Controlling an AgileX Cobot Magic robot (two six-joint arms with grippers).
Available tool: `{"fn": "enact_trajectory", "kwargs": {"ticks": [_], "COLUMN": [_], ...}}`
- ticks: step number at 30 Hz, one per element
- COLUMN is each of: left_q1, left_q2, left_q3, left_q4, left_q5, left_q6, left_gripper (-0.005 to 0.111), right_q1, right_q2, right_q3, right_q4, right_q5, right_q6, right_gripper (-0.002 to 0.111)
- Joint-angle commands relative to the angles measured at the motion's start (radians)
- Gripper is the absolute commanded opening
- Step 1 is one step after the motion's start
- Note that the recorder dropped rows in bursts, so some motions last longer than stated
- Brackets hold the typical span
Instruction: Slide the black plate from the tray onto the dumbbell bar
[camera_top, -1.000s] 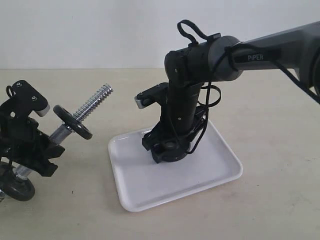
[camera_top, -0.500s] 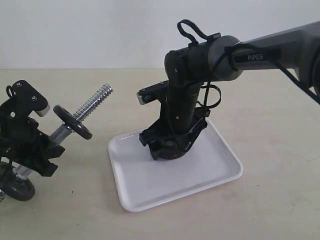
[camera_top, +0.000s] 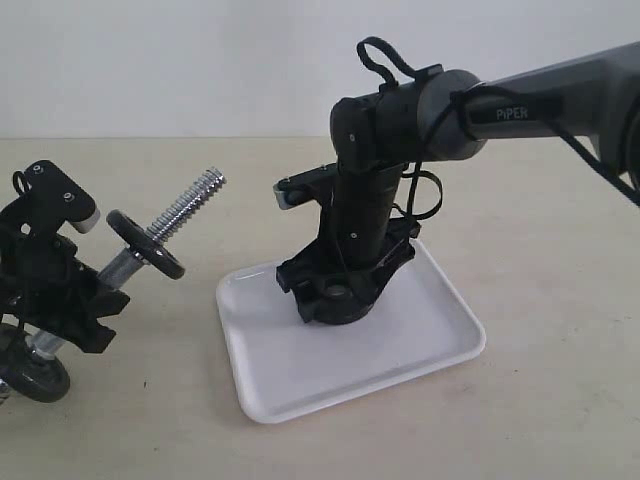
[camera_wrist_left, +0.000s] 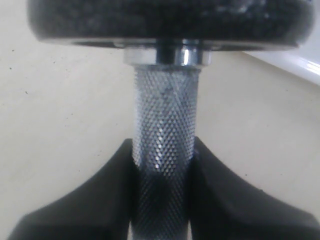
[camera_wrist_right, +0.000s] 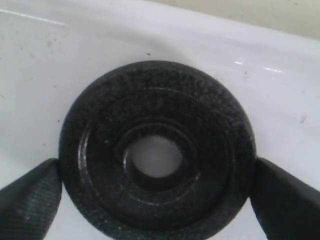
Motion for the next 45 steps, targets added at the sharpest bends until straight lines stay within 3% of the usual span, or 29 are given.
{"fn": "enact_trajectory", "kwargs": {"ticks": [1, 17, 45], "left_q1": [0.0, 0.0, 0.0], "left_q2": [-0.057, -0.057, -0.057], "left_q3": [-0.042, -0.042, -0.062], "left_q4": [-0.036, -0.036, -0.036], "left_q5": [-0.022, -0.027, -0.047], "left_q6": [-0.012, -0.012, -0.035], "left_gripper": [0.004, 0.004, 0.004], "right_q1": [0.001, 0.001, 0.001], "right_q2": [0.011, 0.011, 0.089], "right_q3": [0.007, 0.007, 0.007], "right_q4": [-0.004, -0.016, -0.066], "right_q5": [0.004, -0.084, -0.032], "right_q6": [-0.005, 0.003, 0.007], "right_gripper": [0.105, 0.105, 0.105]}}
